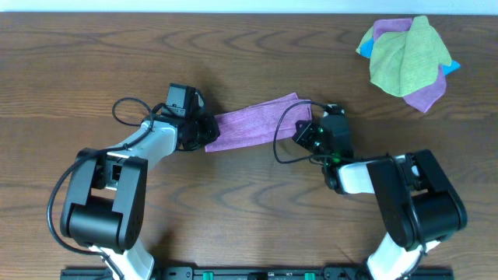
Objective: Fold the cloth
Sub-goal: 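Fold the strip's right end toward the left gripper with right gripper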
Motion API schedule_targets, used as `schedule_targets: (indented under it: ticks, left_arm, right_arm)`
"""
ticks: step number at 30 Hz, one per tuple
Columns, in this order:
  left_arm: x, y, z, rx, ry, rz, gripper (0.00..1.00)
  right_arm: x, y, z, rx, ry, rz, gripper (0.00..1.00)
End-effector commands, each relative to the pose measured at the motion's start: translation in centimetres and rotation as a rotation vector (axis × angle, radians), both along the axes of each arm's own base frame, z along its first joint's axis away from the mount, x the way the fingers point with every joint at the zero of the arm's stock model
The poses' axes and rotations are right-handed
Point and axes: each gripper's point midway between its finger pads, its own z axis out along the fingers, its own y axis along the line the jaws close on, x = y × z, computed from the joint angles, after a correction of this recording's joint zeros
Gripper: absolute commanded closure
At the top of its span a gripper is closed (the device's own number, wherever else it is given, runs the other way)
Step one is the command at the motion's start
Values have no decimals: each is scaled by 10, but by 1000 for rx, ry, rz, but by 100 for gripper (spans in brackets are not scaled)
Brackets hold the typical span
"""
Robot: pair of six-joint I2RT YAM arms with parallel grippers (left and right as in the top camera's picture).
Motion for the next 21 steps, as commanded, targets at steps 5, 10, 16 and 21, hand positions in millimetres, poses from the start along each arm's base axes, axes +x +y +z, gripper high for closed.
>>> schedule_targets:
  ticks: [5,10,16,21]
  left_arm:
    - [2,2,-4,16,0,-8,94]
    - [2,2,-4,16,0,-8,94]
    - [2,2,-4,15,0,-8,94]
    - [2,2,-4,16,0,-8,94]
  right_arm:
    - [10,18,43,-80,-124,152,99]
    - [4,24,77,-139,-173,215,99]
    - [-3,47,108,-122,-243,271,99]
    - [-10,74,117,-102,-267,339,99]
